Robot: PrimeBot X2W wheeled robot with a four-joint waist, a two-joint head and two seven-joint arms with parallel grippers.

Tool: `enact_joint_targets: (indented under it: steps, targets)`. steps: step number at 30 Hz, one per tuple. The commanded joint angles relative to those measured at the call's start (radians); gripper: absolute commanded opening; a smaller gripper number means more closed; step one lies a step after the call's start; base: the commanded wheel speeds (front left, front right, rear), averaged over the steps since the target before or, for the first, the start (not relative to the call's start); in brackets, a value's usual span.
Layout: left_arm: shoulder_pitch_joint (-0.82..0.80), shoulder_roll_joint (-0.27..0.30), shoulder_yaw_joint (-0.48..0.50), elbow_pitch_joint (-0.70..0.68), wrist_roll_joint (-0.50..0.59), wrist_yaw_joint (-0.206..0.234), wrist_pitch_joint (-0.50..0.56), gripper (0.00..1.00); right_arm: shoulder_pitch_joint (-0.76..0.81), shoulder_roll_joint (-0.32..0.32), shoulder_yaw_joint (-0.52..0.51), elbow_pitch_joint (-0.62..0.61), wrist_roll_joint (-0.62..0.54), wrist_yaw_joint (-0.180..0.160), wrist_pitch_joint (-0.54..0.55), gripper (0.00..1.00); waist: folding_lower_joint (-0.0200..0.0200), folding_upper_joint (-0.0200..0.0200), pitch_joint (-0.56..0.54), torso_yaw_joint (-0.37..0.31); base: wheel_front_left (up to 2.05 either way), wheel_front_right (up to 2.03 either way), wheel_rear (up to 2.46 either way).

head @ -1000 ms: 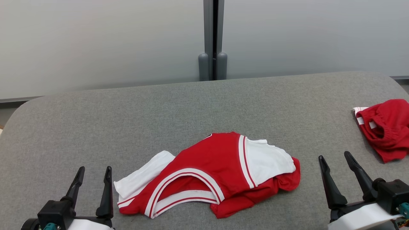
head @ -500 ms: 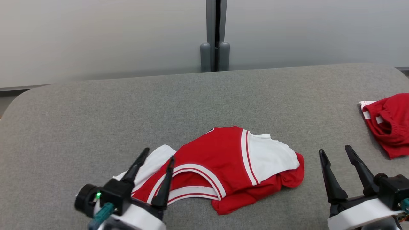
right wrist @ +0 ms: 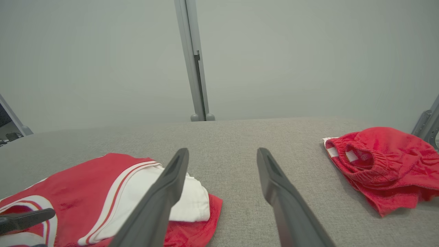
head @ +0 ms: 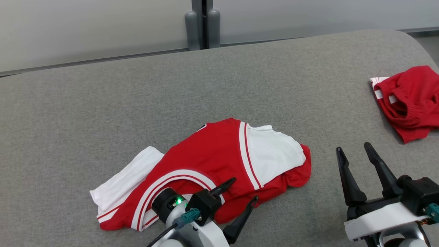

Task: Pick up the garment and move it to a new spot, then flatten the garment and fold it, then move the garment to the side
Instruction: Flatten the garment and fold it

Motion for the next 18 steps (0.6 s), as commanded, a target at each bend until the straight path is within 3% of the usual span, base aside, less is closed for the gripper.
enact_joint_targets:
  steps: [1, 3, 4, 5, 6, 7, 14, 18]
  targets:
    - [-0.018, 0.003, -0.002, 0.007, 0.000, -0.002, -0.004, 1.00, -0.012, -0.001, -0.005, 0.001, -0.001, 0.000, -0.007, 1.00, 0.0000, 0.0000, 0.021, -0.020, 0.00, 0.00, 0.00]
    - [-0.036, 0.000, -0.015, 0.044, 0.000, -0.006, -0.007, 0.98, -0.017, 0.001, -0.004, 0.007, 0.002, 0.000, -0.015, 1.00, 0.0000, 0.0000, 0.036, -0.032, 0.00, 0.00, 0.00]
    - [-0.045, -0.002, -0.022, 0.062, -0.001, -0.007, -0.007, 0.78, -0.020, 0.001, -0.005, 0.011, 0.003, 0.000, -0.017, 1.00, 0.0000, 0.0000, 0.042, -0.035, 0.00, 0.00, 0.00]
    - [-0.053, -0.003, -0.027, 0.077, -0.001, -0.008, -0.008, 0.50, -0.023, 0.002, -0.005, 0.015, 0.003, 0.000, -0.023, 1.00, 0.0000, 0.0000, 0.046, -0.039, 0.00, 0.00, 0.00]
    - [-0.061, -0.003, -0.027, 0.089, 0.001, -0.008, -0.014, 0.36, -0.027, 0.004, -0.005, 0.016, 0.004, 0.000, -0.025, 1.00, 0.0000, 0.0000, 0.051, -0.041, 0.00, 0.00, 0.00]
    - [-0.070, -0.002, -0.027, 0.100, 0.004, -0.008, -0.017, 0.00, -0.030, 0.005, -0.007, 0.018, 0.004, 0.000, -0.028, 1.00, 0.0000, 0.0000, 0.055, -0.041, 0.00, 0.00, 0.00]
    - [-0.086, 0.021, -0.013, 0.088, 0.000, -0.002, -0.040, 0.00, -0.030, 0.011, -0.023, 0.030, -0.004, 0.000, -0.039, 1.00, 0.0000, 0.0000, 0.061, -0.018, 0.00, 0.00, 0.00]
    - [-0.059, 0.052, 0.017, 0.028, -0.010, 0.030, -0.048, 0.00, -0.034, 0.012, -0.025, 0.033, -0.006, 0.000, -0.037, 1.00, 0.0000, 0.0000, 0.053, 0.004, 0.00, 0.00, 0.00]
